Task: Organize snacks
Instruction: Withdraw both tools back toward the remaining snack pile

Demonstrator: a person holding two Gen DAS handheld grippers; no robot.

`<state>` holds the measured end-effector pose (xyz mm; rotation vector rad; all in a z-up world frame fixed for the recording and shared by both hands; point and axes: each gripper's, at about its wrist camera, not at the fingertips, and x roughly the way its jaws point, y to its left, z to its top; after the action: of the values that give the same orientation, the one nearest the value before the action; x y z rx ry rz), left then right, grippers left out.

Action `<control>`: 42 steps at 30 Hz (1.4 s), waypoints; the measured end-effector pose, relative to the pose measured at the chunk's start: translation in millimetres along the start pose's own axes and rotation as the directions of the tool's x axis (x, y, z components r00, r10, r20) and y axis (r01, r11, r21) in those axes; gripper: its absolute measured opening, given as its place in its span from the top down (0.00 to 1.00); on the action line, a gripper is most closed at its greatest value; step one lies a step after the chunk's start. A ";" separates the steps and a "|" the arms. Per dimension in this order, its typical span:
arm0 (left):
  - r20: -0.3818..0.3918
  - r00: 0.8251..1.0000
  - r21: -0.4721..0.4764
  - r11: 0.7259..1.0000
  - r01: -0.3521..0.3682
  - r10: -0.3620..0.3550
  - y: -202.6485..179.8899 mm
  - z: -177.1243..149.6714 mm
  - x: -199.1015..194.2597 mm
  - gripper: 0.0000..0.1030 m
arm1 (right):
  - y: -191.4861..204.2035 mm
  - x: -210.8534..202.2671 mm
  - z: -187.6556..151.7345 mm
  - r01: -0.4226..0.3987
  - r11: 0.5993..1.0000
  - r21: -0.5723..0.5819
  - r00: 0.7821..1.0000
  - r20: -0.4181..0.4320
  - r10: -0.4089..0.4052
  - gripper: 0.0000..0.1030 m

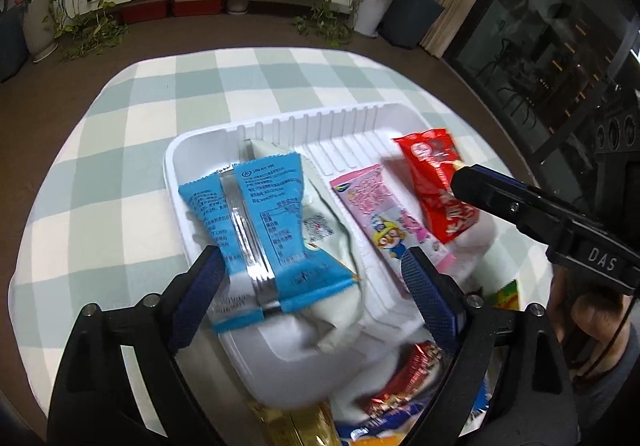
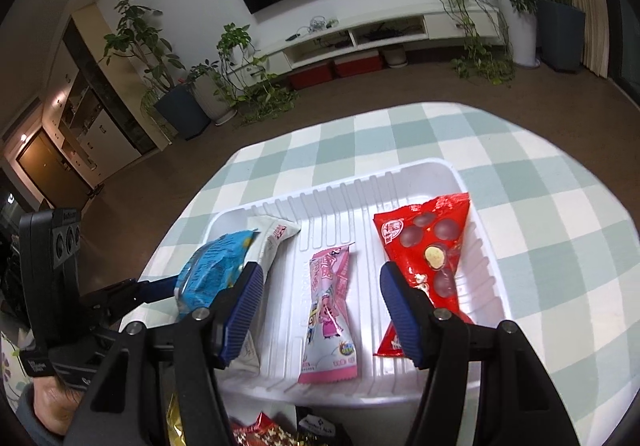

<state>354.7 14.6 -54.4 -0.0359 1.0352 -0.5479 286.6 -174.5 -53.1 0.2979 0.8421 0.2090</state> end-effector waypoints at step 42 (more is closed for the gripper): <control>0.106 0.988 -0.188 0.978 -0.090 0.111 -62.9 -239.6 -122.1 0.00 | -31.5 -190.5 -223.0 0.037 0.998 0.041 0.996 0.077 -0.040 0.13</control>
<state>84.0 68.6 -63.5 -0.1749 0.9653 -0.3532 -4.1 -221.6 -70.7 0.3252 0.7748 0.1443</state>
